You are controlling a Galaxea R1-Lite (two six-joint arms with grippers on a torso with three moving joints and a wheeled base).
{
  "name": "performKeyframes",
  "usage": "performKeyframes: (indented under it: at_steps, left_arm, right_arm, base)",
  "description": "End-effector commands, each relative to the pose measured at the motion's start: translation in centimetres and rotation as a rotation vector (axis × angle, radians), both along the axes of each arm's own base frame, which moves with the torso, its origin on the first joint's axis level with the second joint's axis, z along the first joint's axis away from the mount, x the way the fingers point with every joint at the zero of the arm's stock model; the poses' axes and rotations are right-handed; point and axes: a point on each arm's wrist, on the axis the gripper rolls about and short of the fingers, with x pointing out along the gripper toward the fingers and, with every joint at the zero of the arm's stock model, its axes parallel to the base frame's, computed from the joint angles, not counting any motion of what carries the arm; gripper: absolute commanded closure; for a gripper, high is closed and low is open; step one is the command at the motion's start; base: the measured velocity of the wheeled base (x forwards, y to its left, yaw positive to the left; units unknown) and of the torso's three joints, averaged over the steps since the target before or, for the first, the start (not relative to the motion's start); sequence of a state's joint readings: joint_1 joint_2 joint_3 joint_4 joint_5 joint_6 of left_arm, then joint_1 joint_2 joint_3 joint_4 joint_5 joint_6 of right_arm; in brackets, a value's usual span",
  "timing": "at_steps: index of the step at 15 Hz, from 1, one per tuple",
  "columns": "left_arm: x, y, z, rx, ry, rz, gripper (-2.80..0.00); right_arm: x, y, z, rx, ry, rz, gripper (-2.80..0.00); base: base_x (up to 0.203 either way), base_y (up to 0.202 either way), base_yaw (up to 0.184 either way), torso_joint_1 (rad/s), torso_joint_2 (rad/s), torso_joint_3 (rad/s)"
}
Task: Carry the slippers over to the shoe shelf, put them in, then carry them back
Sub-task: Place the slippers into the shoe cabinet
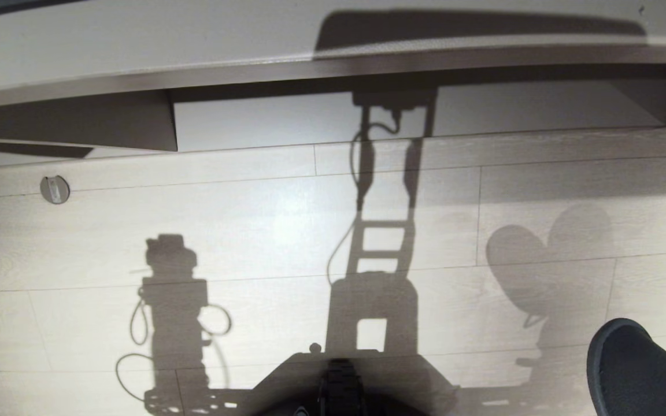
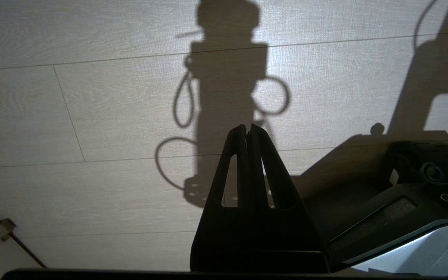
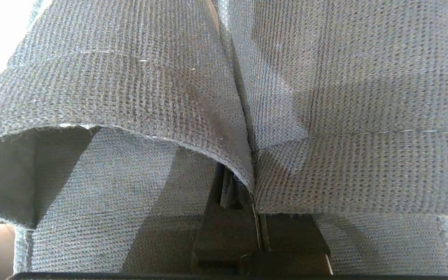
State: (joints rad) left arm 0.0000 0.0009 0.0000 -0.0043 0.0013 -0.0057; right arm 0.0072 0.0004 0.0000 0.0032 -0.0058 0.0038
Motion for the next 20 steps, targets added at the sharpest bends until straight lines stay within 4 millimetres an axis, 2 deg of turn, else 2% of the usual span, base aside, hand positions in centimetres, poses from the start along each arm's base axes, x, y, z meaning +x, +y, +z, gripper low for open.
performKeyframes:
  at_steps: [1, 5, 7, 9, 13, 20]
  left_arm:
    - [0.0, 0.0, 0.0, 0.000, -0.001, 0.000, 0.00]
    - [0.0, 0.0, 0.0, 0.000, 0.000, 0.000, 0.00]
    - [0.0, 0.0, 0.0, 0.000, -0.001, 0.000, 0.00]
    - [0.0, 0.0, 0.0, 0.000, -0.001, 0.000, 0.00]
    - [0.0, 0.0, 0.0, 0.000, -0.001, 0.000, 0.00]
    - [0.0, 0.0, 0.0, 0.000, -0.001, 0.000, 0.00]
  right_arm:
    - [0.0, 0.0, 0.0, 0.001, 0.001, 0.000, 0.00]
    - [-0.1, 0.0, 0.4, -0.002, -0.013, -0.001, 0.00]
    - [-0.6, 0.0, 2.4, 0.005, -0.062, 0.005, 0.00]
    - [-0.1, 0.0, 4.2, 0.012, -0.041, 0.008, 0.00]
    - [3.8, 0.0, 7.2, 0.011, 0.010, 0.004, 0.00]
    - [10.0, 0.0, 8.4, -0.025, 0.069, -0.009, 0.00]
  base:
    - [0.000, 0.000, 0.000, 0.000, 0.00, 0.000]
    - [0.000, 0.000, 0.000, 0.000, 0.00, 0.000]
    - [0.000, 0.000, 0.000, 0.000, 0.00, 0.000]
    - [0.000, 0.000, 0.000, 0.000, 0.00, 0.000]
    - [0.000, 0.000, 0.000, 0.000, 0.00, 0.000]
    - [0.000, 0.000, 0.000, 0.000, 0.00, 0.000]
